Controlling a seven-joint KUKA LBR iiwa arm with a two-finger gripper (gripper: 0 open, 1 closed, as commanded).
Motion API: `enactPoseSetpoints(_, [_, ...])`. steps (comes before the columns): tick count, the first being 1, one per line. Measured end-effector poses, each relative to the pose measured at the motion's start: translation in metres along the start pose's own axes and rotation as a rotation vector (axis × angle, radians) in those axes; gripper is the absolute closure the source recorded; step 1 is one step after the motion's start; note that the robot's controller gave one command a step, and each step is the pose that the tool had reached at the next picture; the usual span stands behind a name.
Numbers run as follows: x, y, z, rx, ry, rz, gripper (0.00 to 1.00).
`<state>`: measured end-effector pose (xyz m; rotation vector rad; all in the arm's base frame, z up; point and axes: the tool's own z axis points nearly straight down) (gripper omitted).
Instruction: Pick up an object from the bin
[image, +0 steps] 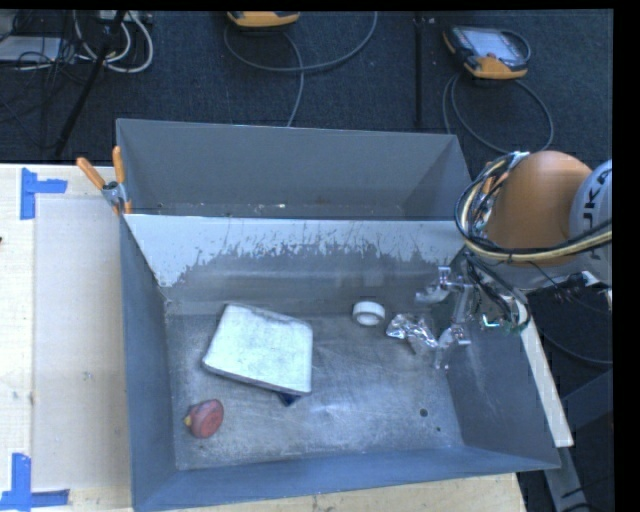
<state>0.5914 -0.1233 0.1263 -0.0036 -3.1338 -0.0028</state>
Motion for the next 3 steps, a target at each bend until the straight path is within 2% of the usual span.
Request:
enactPoseSetpoints(1, [0.000, -0.004, 0.043, 0.000, -0.003, 0.058, 0.00])
enactPoseSetpoints(2, [-0.002, -0.004, 0.040, 0.001, -0.007, 0.054, 1.00])
enactPoseSetpoints(3, [0.004, 0.005, -0.083, 0.002, -0.017, 0.066, 1.00])
